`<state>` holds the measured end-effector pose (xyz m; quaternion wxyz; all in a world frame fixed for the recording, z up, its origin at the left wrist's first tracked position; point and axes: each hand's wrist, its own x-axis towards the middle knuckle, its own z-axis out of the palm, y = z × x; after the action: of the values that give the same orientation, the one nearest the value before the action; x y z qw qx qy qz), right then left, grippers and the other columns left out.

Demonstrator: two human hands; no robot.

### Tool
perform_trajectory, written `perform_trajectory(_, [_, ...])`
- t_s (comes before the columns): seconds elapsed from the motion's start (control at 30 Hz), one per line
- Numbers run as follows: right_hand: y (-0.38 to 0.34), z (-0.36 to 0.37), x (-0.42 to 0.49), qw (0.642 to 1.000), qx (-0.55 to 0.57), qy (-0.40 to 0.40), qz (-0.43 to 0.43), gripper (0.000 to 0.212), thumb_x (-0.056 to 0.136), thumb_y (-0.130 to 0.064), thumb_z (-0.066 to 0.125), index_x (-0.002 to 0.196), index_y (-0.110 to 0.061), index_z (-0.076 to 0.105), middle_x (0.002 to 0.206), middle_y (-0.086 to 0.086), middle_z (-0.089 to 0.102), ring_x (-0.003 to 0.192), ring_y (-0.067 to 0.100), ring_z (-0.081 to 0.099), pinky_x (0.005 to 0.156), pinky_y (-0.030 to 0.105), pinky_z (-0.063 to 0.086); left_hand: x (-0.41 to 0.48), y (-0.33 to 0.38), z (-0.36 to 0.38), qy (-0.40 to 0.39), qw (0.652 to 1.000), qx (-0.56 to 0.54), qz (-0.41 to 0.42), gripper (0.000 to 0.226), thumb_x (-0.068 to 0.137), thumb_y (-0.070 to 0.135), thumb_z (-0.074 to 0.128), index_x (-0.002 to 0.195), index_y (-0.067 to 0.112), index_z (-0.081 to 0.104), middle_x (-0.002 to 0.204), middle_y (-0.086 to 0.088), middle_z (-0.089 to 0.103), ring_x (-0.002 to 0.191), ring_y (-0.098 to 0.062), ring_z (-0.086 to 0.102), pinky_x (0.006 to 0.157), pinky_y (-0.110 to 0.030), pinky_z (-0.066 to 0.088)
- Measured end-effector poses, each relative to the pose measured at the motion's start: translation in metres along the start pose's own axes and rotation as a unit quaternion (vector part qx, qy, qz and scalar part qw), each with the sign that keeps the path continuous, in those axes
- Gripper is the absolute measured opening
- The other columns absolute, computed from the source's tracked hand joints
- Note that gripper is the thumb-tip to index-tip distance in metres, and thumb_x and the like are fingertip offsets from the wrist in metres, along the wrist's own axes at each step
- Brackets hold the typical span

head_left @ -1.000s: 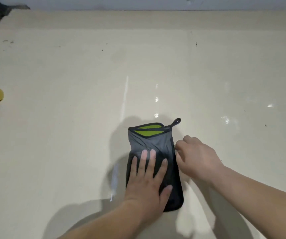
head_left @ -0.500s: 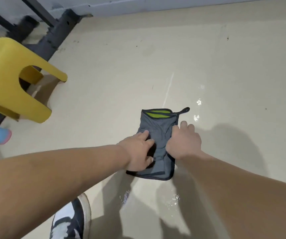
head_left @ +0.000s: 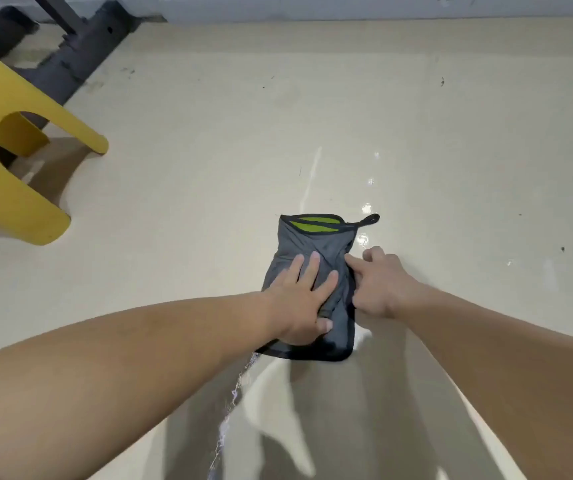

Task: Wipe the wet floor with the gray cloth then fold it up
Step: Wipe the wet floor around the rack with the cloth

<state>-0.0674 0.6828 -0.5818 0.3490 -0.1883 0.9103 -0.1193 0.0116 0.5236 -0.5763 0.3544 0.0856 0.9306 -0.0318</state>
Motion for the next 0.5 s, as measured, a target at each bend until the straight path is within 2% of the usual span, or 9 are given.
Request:
perform_trajectory(0.1, [-0.012, -0.001, 0.003, 0.998, -0.02, -0.022, 0.051, 0.069, 0.064, -0.035, 0.038, 0.133, -0.042, 0.039, 0.125, 0.003, 0.038, 0.125, 0.028, 0.033, 0.106, 0.04, 0.04, 0.002, -0.006, 0.036, 0.058, 0.996, -0.07, 0.026, 0.081, 0.104, 0.058, 0.029, 0.159, 0.031, -0.023, 0.16, -0.011, -0.043, 0.145, -0.032, -0.043, 0.123, -0.049, -0.018])
perform_trajectory(0.17, [-0.033, -0.002, -0.001, 0.996, -0.015, -0.002, 0.083, 0.066, 0.069, -0.033, 0.04, 0.135, -0.041, 0.038, 0.123, 0.001, 0.037, 0.127, 0.028, 0.034, 0.105, 0.042, 0.042, -0.004, -0.017, 0.055, 0.097, 0.99, -0.089, 0.041, 0.077, 0.105, 0.056, 0.027, 0.16, 0.031, -0.02, 0.161, -0.01, -0.041, 0.145, -0.03, -0.044, 0.122, -0.049, -0.021])
perform_trajectory(0.23, [-0.051, -0.002, -0.005, 0.991, -0.002, 0.052, 0.124, 0.052, 0.08, -0.028, 0.046, 0.132, -0.034, 0.044, 0.115, 0.001, 0.038, 0.125, 0.029, 0.039, 0.095, 0.042, 0.045, -0.011, -0.029, 0.066, 0.12, 0.988, -0.082, 0.044, 0.075, 0.105, 0.056, 0.026, 0.16, 0.031, -0.018, 0.163, -0.009, -0.038, 0.147, -0.029, -0.041, 0.122, -0.049, -0.021])
perform_trajectory(0.3, [-0.082, 0.001, -0.001, 0.981, -0.05, 0.126, 0.142, 0.041, 0.087, -0.025, 0.049, 0.128, -0.021, 0.049, 0.119, 0.006, 0.046, 0.122, 0.03, 0.046, 0.082, 0.038, 0.041, -0.019, -0.055, 0.078, 0.144, 0.986, -0.076, 0.046, 0.074, 0.105, 0.058, 0.025, 0.161, 0.033, -0.016, 0.164, -0.008, -0.036, 0.149, -0.028, -0.038, 0.123, -0.048, -0.02])
perform_trajectory(0.4, [-0.15, 0.012, 0.015, 0.977, -0.102, 0.172, 0.073, 0.034, 0.092, -0.027, 0.049, 0.123, -0.013, 0.05, 0.121, 0.009, 0.048, 0.117, 0.032, 0.048, 0.078, 0.038, 0.04, -0.041, -0.114, 0.098, 0.162, 0.981, -0.101, 0.019, 0.072, 0.104, 0.061, 0.023, 0.161, 0.037, -0.013, 0.165, -0.003, -0.033, 0.15, -0.024, -0.036, 0.123, -0.046, -0.02])
perform_trajectory(0.5, [-0.222, 0.035, 0.032, 0.984, -0.053, 0.166, -0.024, 0.027, 0.094, -0.028, 0.047, 0.117, -0.016, 0.053, 0.118, 0.007, 0.051, 0.114, 0.031, 0.05, 0.084, 0.043, 0.05, -0.065, -0.182, 0.125, 0.171, 0.973, -0.148, -0.054, 0.071, 0.102, 0.064, 0.02, 0.16, 0.04, -0.013, 0.165, 0.0, -0.033, 0.149, -0.019, -0.038, 0.125, -0.046, -0.016])
